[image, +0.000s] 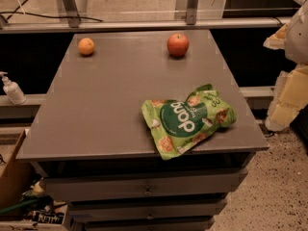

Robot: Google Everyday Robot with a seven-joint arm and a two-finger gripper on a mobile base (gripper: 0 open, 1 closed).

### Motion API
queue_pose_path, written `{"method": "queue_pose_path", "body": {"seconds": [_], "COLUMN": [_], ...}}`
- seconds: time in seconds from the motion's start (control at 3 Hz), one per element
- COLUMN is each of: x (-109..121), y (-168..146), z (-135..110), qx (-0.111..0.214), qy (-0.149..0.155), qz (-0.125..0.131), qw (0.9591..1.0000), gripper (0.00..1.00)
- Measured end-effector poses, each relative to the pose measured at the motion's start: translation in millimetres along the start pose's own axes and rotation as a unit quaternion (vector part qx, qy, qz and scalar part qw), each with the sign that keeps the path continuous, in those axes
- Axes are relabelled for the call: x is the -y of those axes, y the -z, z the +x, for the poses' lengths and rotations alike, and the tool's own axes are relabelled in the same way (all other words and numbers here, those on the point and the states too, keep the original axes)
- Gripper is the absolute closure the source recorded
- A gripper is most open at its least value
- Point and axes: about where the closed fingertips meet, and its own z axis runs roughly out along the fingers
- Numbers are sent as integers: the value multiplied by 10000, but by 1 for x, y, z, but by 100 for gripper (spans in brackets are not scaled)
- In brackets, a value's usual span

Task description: Move green rice chip bag near orange

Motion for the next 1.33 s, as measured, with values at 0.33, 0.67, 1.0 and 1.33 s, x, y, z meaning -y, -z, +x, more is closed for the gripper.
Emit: {"method": "queue_pose_path", "body": {"seconds": [0.33,0.67,1.0,1.33], "x": [0,-4,-3,3], "y": [0,-13,-41,-71], "z": [0,-3,-8,-17], "qx": [0,289,833,1307], "qy": [0,-23,-105,-194], "qz": [1,-63,-200,-296], "qw": [10000,9996,9963,9908], "gripper": [0,0,0,0]}}
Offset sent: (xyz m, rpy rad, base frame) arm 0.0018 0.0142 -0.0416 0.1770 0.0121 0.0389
